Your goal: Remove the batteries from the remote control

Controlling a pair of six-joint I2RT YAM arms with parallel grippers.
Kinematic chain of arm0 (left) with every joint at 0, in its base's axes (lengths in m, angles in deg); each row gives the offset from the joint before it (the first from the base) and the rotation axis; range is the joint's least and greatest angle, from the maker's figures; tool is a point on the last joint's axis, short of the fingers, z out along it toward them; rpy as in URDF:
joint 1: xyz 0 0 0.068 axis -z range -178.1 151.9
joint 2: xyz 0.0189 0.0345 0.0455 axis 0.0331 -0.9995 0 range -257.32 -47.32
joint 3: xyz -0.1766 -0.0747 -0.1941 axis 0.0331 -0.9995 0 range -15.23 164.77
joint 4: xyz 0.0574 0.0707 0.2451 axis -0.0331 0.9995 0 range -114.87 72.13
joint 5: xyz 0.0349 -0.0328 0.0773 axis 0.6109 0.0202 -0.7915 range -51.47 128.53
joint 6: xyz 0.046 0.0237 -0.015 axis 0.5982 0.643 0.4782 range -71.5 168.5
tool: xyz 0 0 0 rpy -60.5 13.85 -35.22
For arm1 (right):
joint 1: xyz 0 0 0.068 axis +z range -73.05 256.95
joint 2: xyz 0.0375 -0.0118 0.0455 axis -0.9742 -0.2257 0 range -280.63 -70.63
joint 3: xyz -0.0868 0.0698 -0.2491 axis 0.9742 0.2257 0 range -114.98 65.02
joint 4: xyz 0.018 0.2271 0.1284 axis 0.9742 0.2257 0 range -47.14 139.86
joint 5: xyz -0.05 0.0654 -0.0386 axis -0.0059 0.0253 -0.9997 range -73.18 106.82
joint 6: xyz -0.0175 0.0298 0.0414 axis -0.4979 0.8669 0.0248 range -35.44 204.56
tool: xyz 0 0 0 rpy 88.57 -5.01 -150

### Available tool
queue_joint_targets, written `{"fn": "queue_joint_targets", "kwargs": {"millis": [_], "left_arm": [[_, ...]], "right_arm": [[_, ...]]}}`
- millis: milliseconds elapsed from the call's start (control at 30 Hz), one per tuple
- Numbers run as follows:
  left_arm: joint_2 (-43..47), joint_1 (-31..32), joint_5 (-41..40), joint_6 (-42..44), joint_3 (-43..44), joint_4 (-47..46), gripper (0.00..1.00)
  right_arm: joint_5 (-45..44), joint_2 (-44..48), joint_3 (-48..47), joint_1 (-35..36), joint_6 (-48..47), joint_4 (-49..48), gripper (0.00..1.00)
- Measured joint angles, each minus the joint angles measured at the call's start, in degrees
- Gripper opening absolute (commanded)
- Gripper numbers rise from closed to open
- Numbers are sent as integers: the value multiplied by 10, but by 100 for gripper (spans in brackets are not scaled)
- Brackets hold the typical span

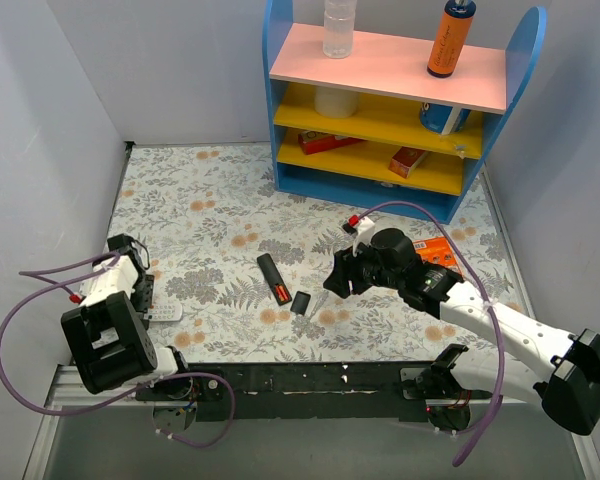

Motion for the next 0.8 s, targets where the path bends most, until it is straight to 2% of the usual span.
{"fn": "queue_joint_targets", "kwargs": {"millis": [133, 167, 267, 367, 400, 500, 633, 800], "left_arm": [[-9, 0, 7, -7, -11, -7, 73], [-10, -1, 8, -8, -12, -9, 63], [-10, -1, 12, -12, -13, -19, 49], [-9, -1, 20, -14, -17, -31, 39], [-7, -1, 22, -13, -19, -33, 31], [3, -1, 38, -7, -23, -34, 21], [31, -1, 70, 15, -27, -35, 10], [101, -1, 150, 69, -29, -60, 4]], "right_arm": [[-1, 13, -3, 0, 0, 5, 60], [-2, 15, -5, 0, 0, 5, 60], [-2, 20, -7, 0, 0, 5, 60], [-2, 21, -8, 0, 0, 5, 60], [-2, 21, -8, 0, 0, 6, 60], [-2, 21, -8, 0, 0, 8, 60], [1, 21, -9, 0, 3, 8, 61], [18, 11, -9, 0, 15, -4, 64]]}}
